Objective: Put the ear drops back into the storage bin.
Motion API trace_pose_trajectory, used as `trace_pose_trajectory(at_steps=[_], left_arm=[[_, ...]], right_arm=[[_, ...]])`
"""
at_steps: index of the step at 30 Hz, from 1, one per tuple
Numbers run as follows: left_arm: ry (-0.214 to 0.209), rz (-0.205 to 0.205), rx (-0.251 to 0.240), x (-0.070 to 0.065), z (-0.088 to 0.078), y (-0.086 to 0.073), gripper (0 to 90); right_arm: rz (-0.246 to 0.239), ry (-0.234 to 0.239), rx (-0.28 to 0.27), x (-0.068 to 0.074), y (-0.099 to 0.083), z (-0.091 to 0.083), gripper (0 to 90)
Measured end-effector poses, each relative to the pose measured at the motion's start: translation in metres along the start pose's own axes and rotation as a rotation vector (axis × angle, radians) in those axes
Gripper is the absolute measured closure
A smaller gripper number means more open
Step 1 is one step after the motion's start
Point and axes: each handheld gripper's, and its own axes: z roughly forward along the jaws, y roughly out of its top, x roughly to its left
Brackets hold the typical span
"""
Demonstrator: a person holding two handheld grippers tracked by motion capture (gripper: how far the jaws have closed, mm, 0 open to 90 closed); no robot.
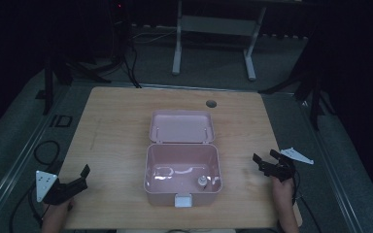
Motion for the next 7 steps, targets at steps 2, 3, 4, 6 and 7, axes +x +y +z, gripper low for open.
trace_pose_trajectory(at_steps=[2, 3, 4, 6, 7], left_arm=[[0.0, -0.001, 0.0, 0.0001, 0.0, 0.0, 0.4], [0.0, -0.001, 0.0, 0.0001, -0.0001, 0.0, 0.4], [0.001, 0.0, 0.0, 0.0, -0.0001, 0.0, 0.4], [0.001, 0.0, 0.0, 0.0, -0.0001, 0.0, 0.4], [0.001, 0.0, 0.0, 0.0, -0.0001, 0.0, 0.5]], right_arm=[[-0.003, 0.005, 0.006, 0.0005, -0.0001, 0.0005, 11.6], [-0.004, 0.009, 0.014, 0.0005, -0.0002, 0.0012, 11.6], [-0.005, 0.011, 0.026, 0.001, 0.0, 0.0019, 11.6], [-0.012, 0.007, 0.027, 0.0018, 0.0, 0.0022, 11.6], [-0.011, 0.009, 0.027, 0.002, 0.0, 0.0026, 11.6]])
